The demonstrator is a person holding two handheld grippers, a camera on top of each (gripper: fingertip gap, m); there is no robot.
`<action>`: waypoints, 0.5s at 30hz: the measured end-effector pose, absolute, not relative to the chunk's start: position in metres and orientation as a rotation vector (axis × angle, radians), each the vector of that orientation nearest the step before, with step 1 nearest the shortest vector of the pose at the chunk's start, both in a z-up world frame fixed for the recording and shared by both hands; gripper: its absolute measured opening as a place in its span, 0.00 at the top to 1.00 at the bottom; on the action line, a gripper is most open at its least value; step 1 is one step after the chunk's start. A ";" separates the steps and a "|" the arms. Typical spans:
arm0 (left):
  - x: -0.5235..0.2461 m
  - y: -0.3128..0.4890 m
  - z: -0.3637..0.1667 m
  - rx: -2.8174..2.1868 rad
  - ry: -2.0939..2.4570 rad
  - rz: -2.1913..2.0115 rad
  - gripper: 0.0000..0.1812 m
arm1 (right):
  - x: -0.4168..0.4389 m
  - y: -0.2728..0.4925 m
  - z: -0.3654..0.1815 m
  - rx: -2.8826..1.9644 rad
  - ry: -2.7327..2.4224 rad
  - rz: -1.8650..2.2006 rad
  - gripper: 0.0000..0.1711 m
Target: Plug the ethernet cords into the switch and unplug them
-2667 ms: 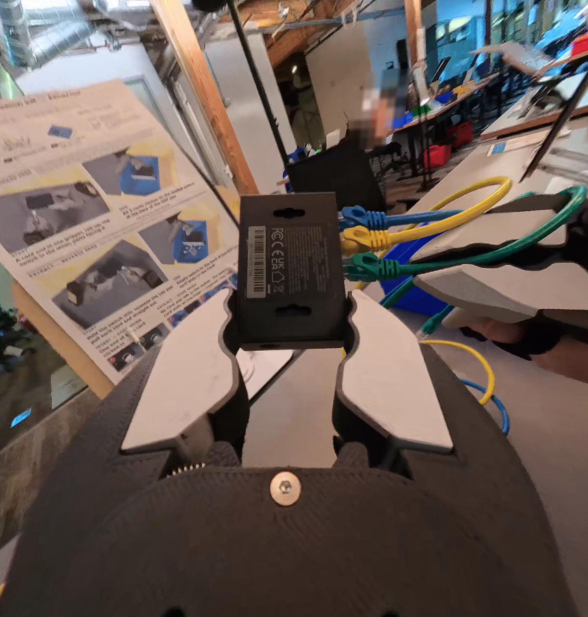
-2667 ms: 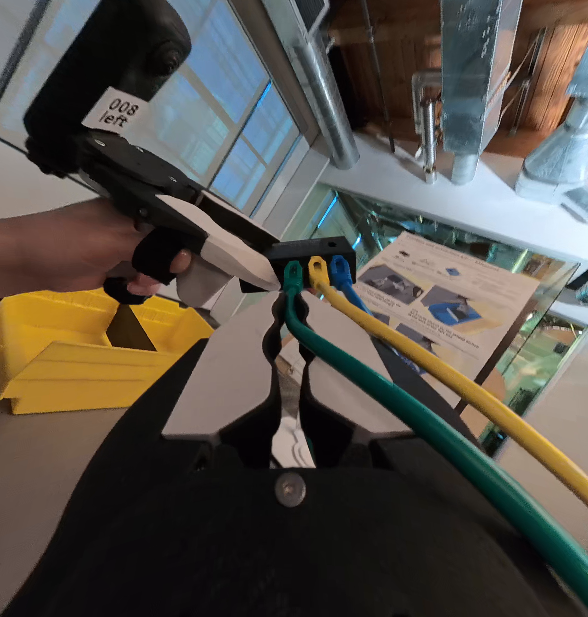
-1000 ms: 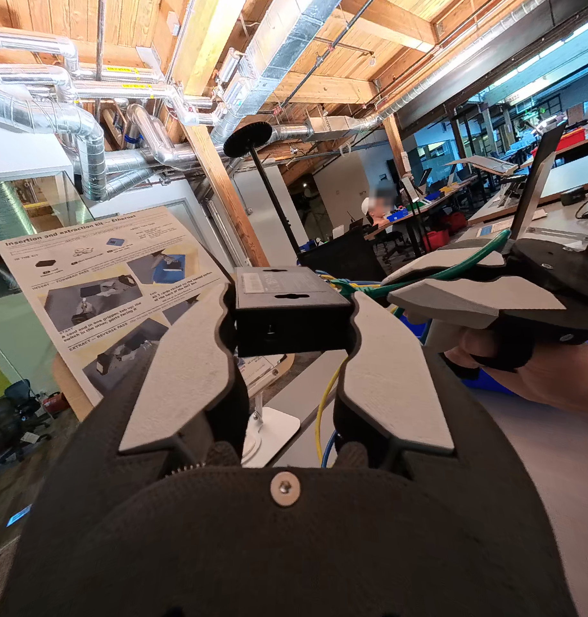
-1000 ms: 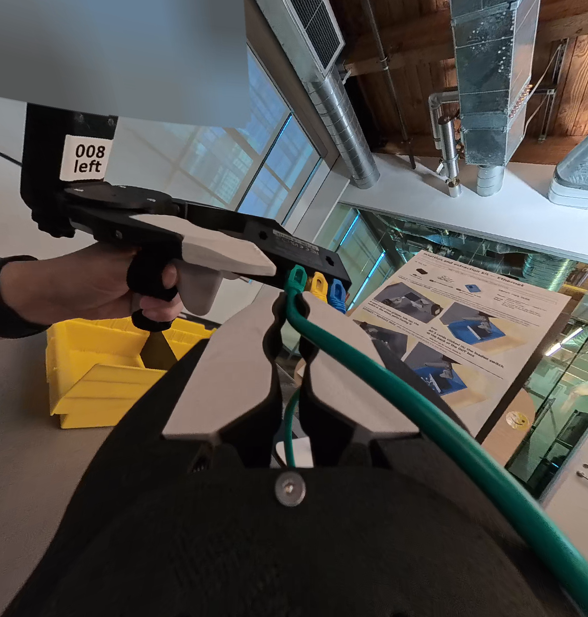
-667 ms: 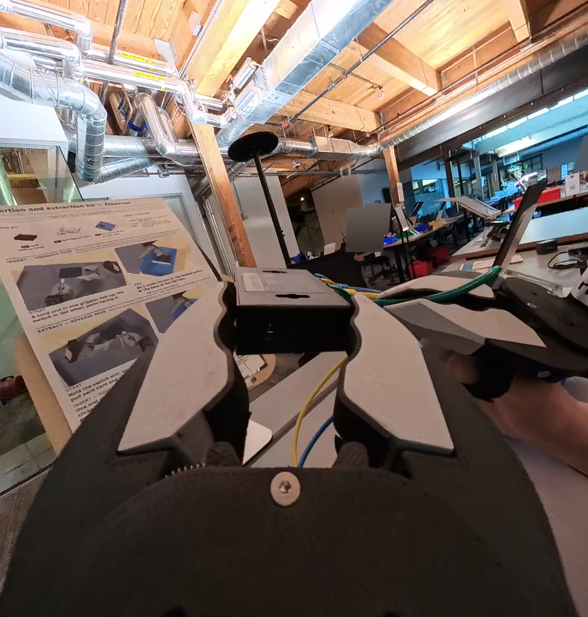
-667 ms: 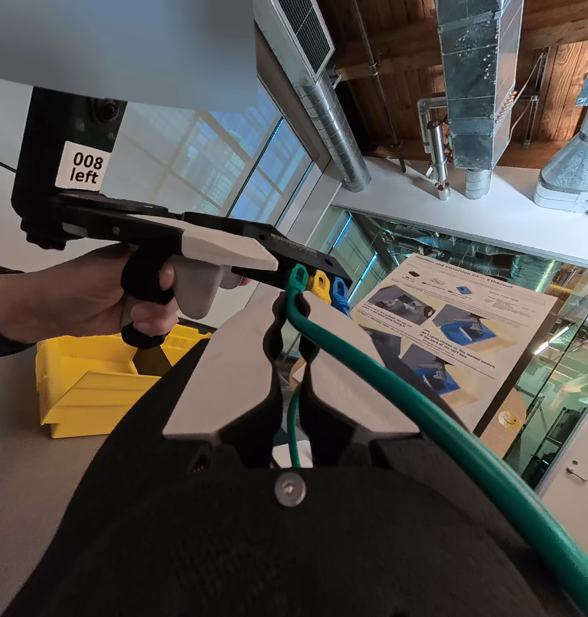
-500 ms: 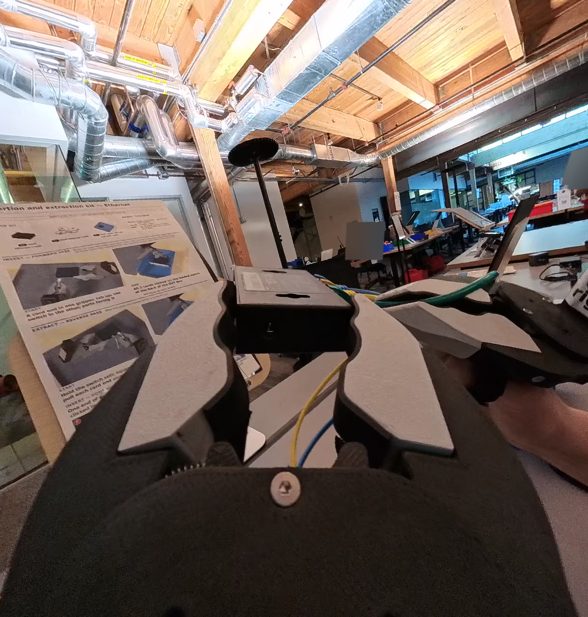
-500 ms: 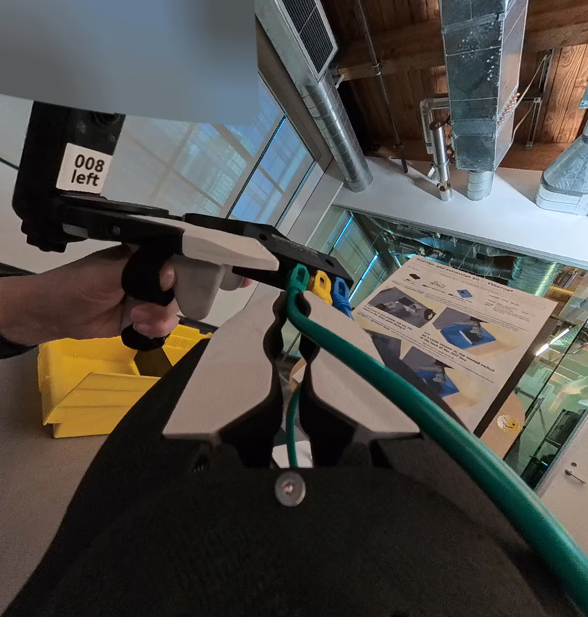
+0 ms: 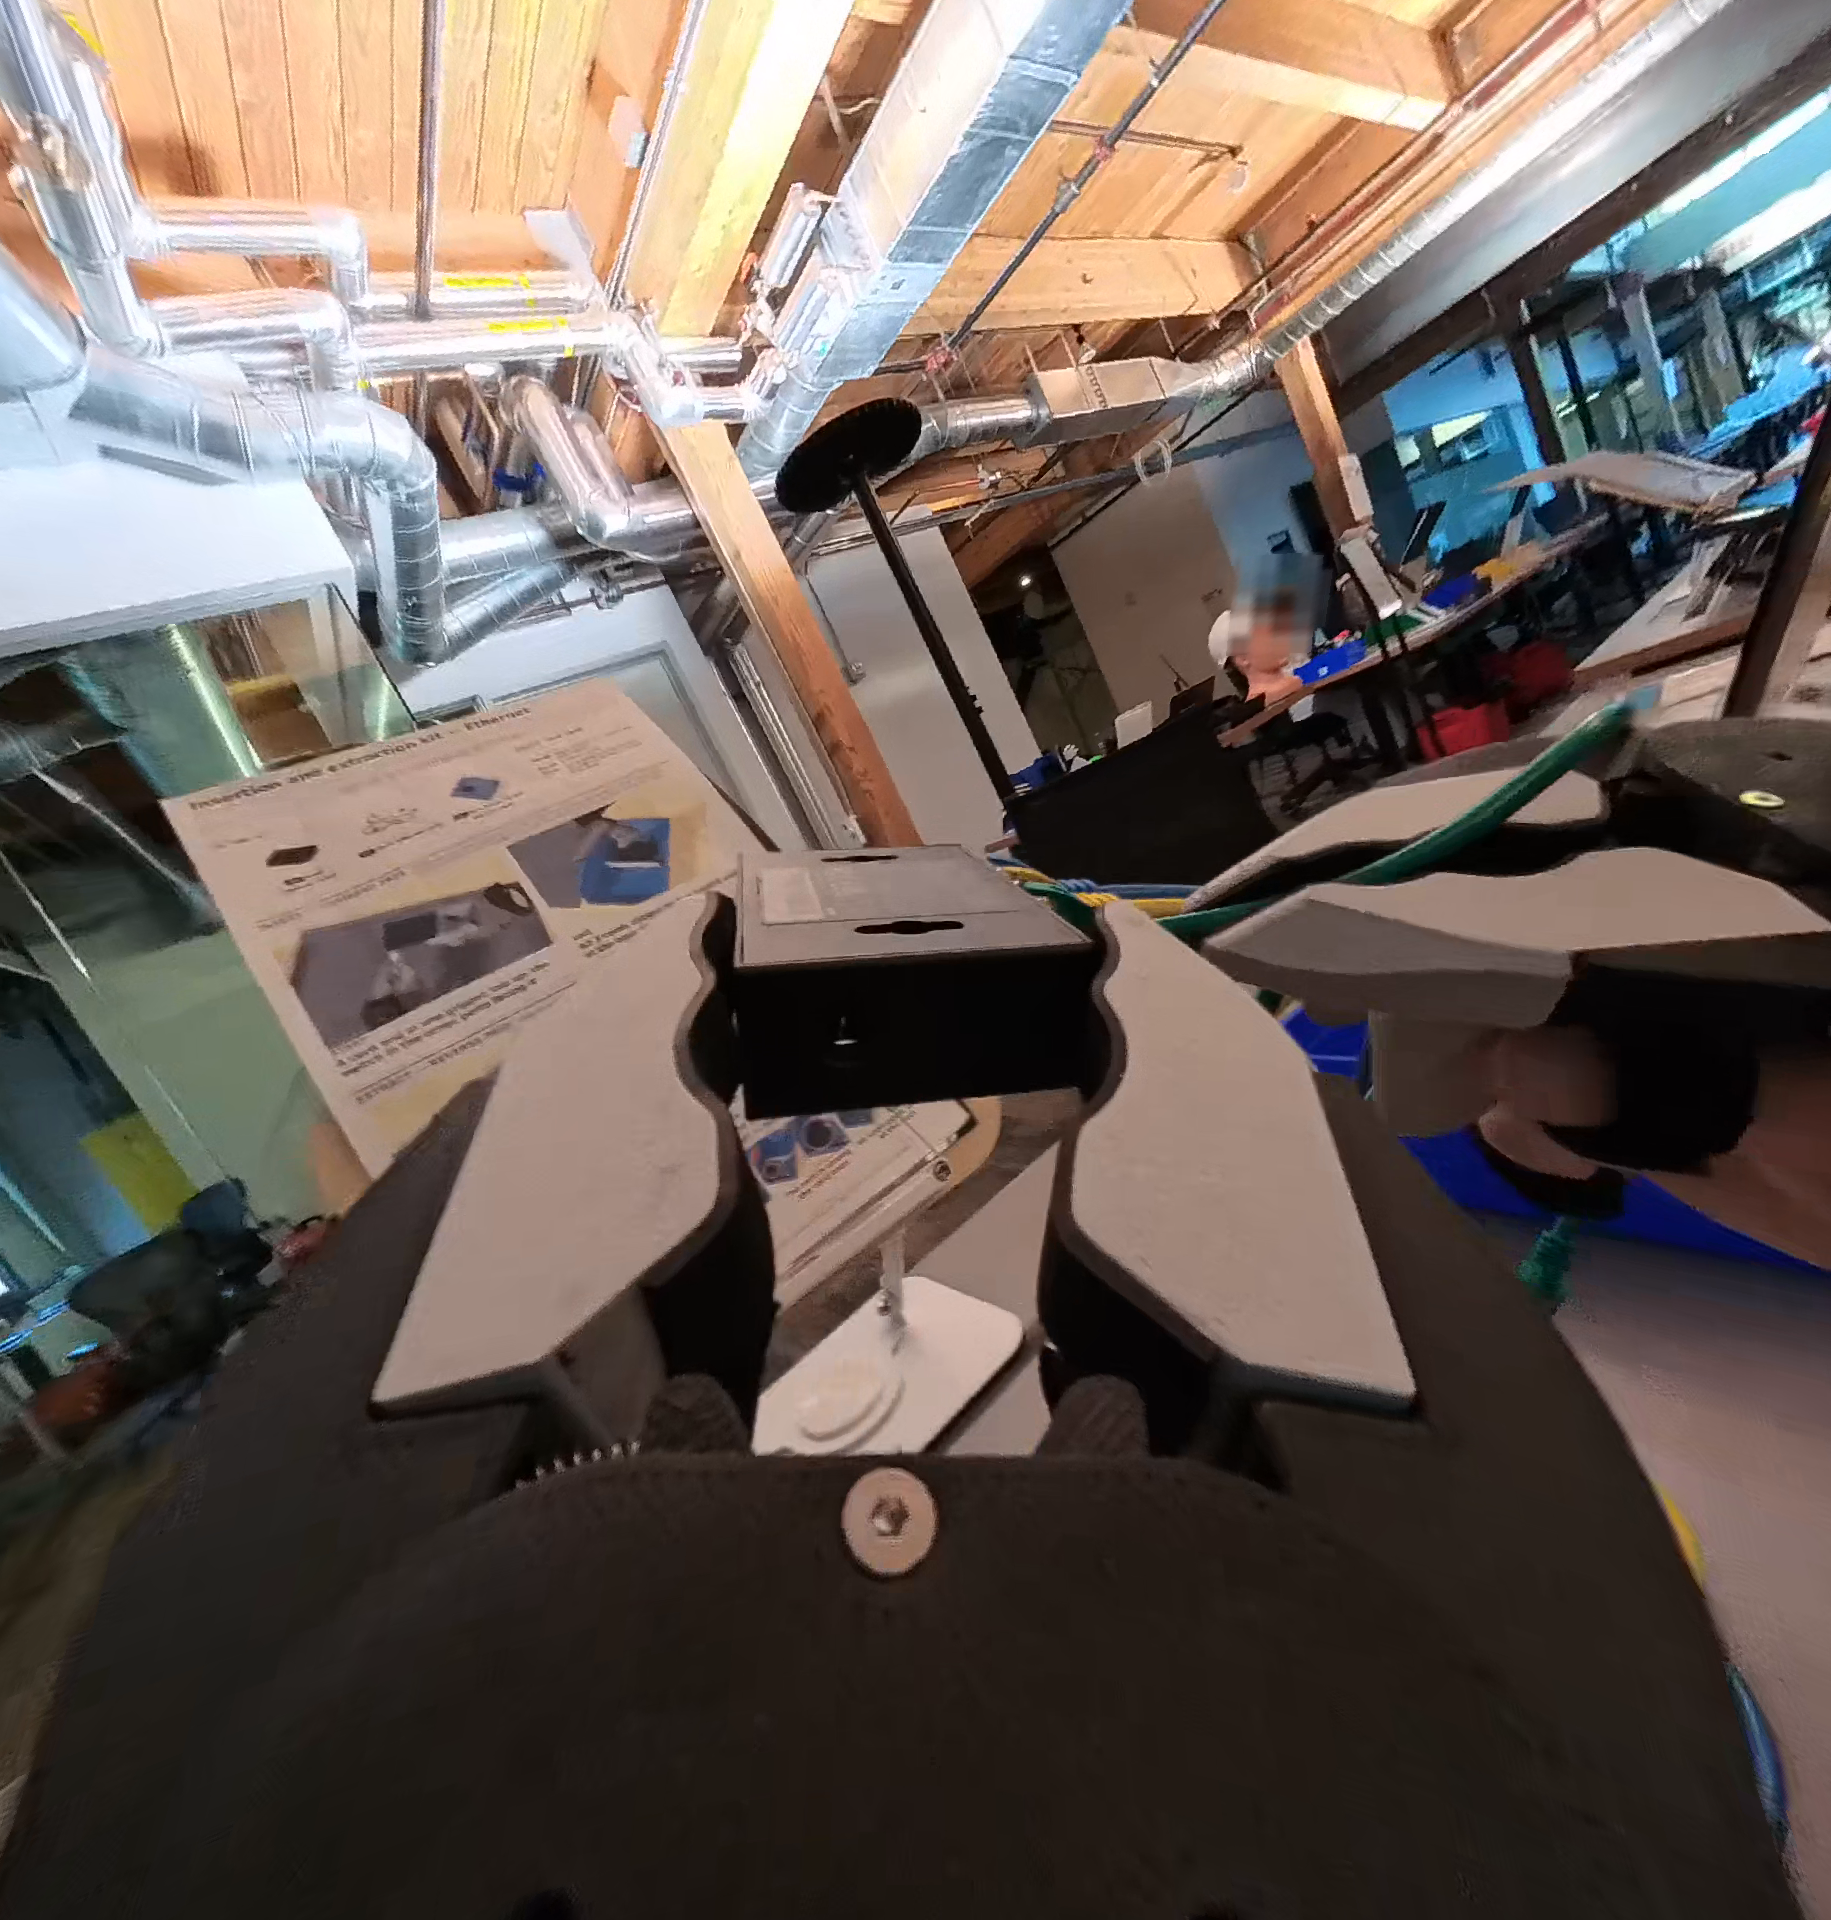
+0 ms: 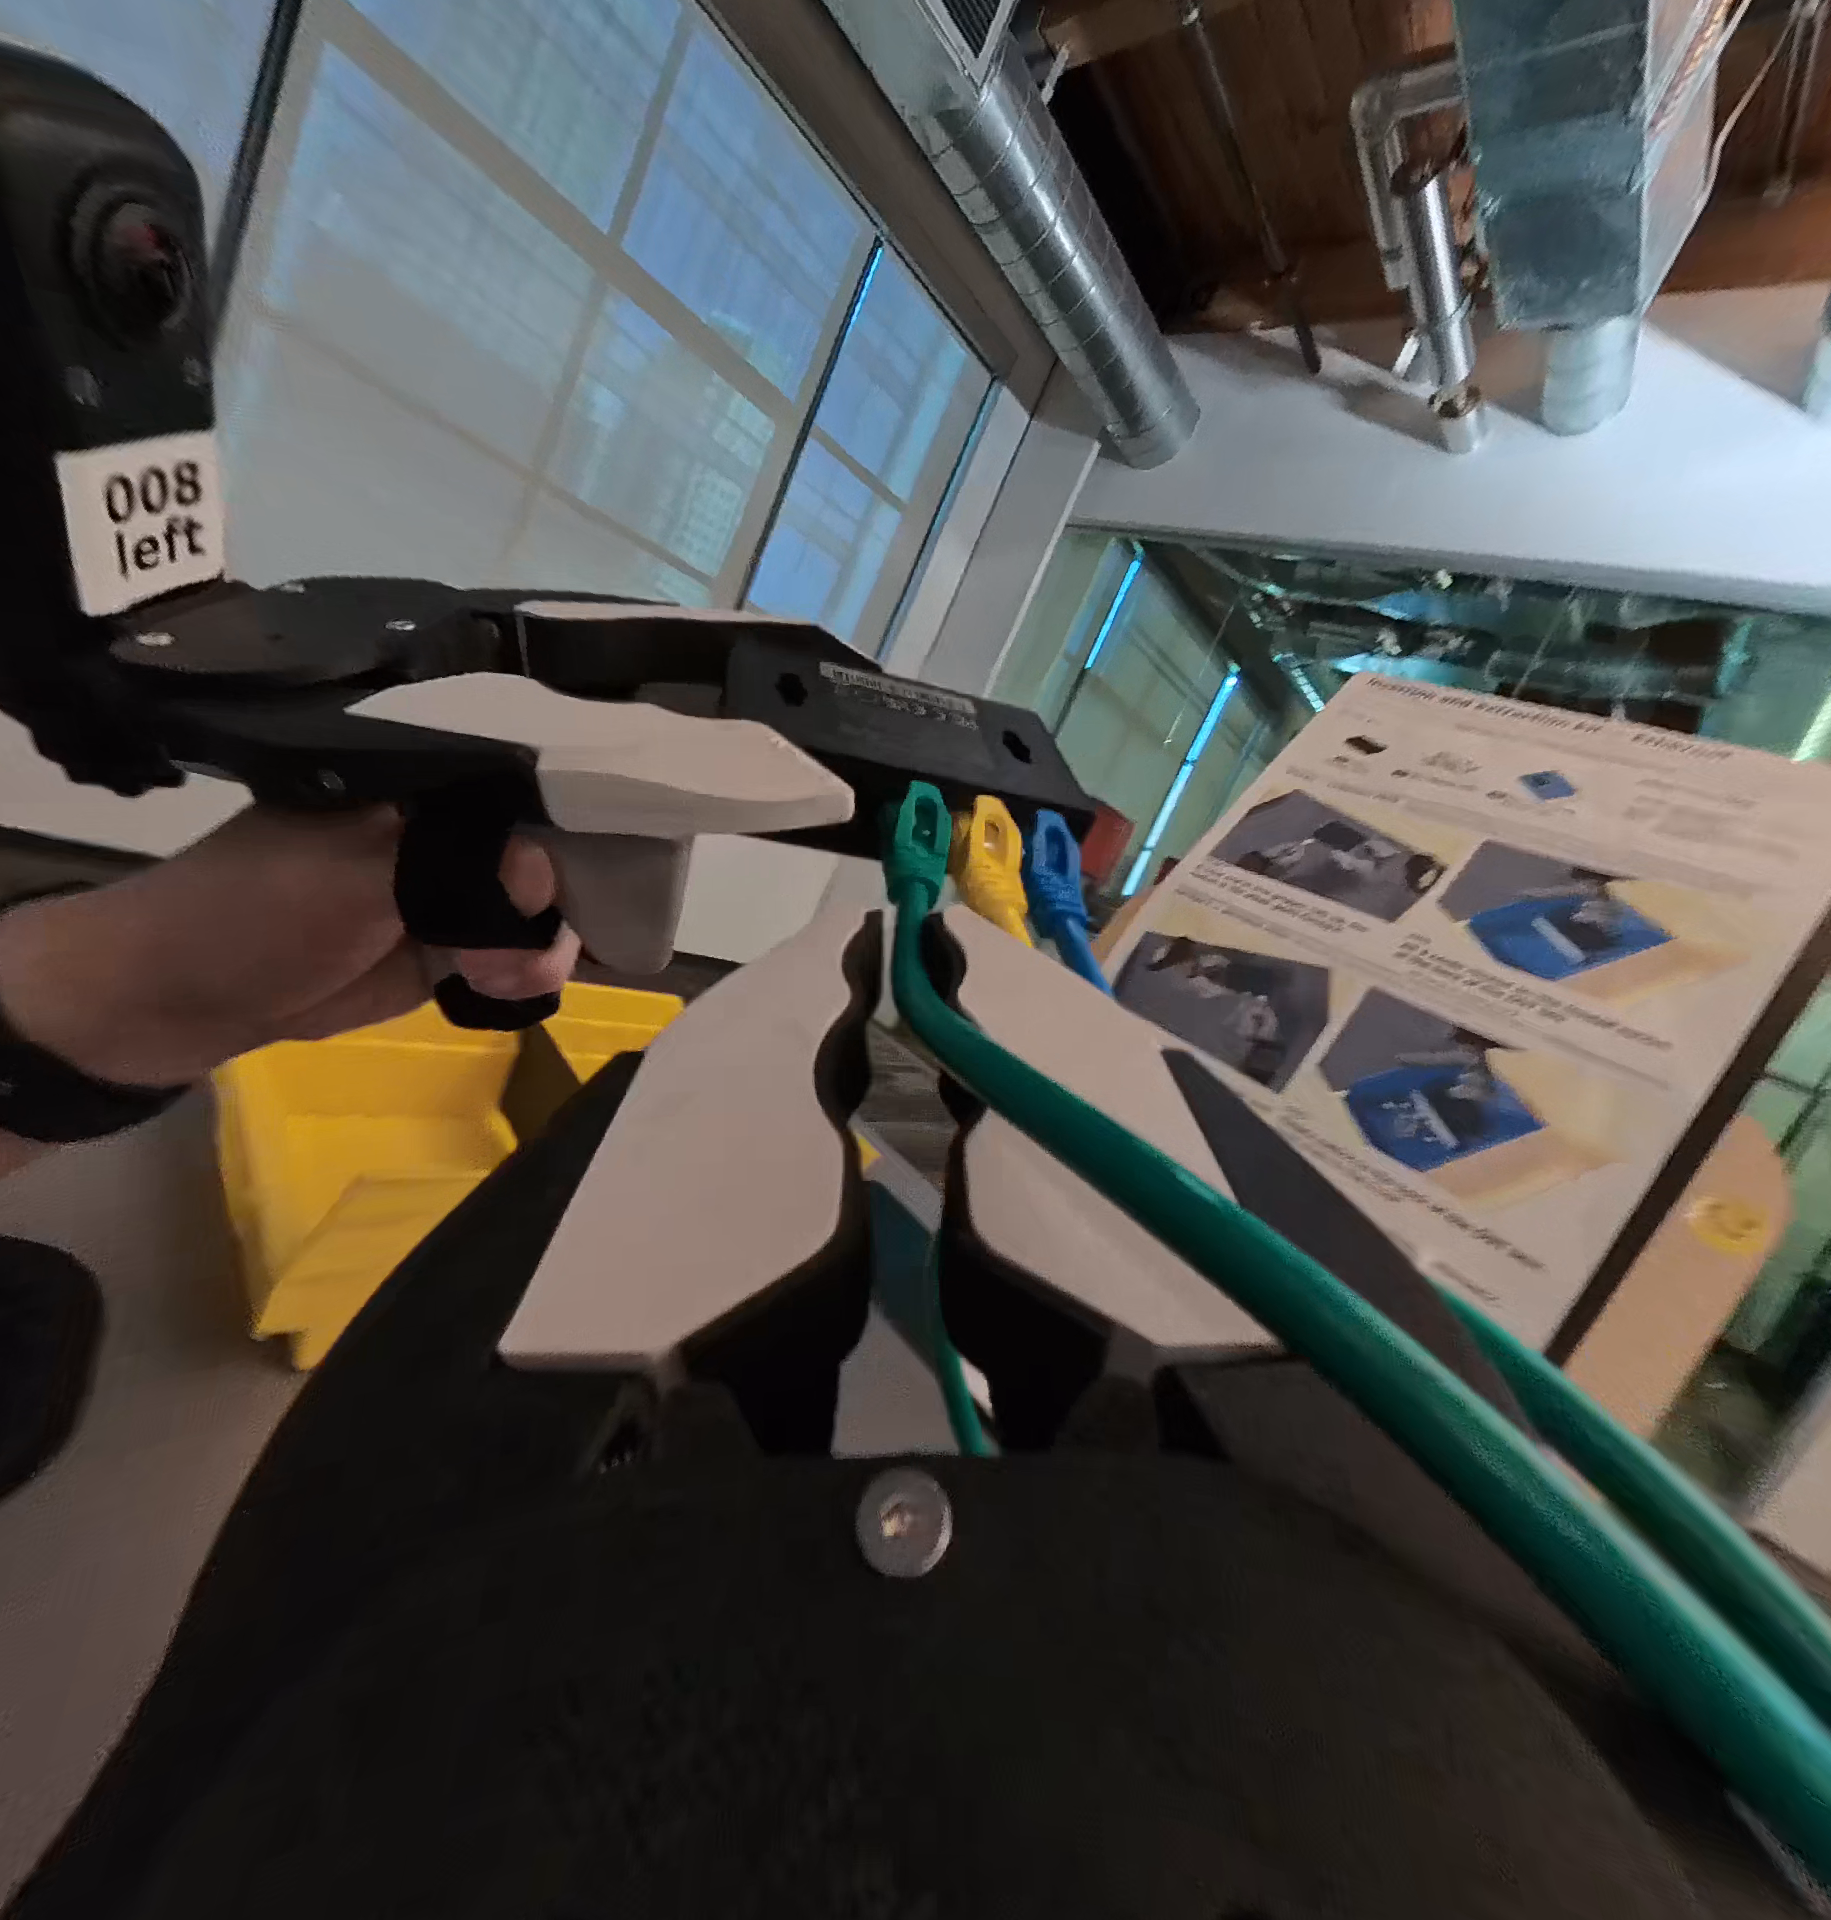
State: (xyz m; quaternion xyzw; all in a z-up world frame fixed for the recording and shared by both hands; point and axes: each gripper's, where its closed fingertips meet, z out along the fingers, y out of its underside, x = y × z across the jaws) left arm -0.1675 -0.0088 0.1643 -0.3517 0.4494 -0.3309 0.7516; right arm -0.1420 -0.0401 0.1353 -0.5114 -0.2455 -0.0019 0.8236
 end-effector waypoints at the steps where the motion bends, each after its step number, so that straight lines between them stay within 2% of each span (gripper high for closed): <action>1: -0.171 -0.005 0.167 -0.777 0.969 -0.713 0.66 | -0.144 -0.039 0.135 -1.101 -0.512 0.039 0.91; 3: -0.184 0.008 0.174 -0.786 0.908 -0.696 0.66 | -0.147 -0.037 0.131 -1.141 -0.519 0.073 0.89; 6: -0.205 0.030 0.182 -0.806 0.835 -0.700 0.66 | -0.156 -0.036 0.118 -1.254 -0.625 0.125 0.93; 10: -0.217 0.031 0.184 -0.749 0.891 -0.687 0.66 | -0.189 -0.061 0.081 -1.520 -0.968 0.352 0.92; 15: -0.206 -0.015 0.167 -0.571 1.163 -0.800 0.66 | -0.189 -0.116 0.129 -1.292 -1.006 0.552 0.93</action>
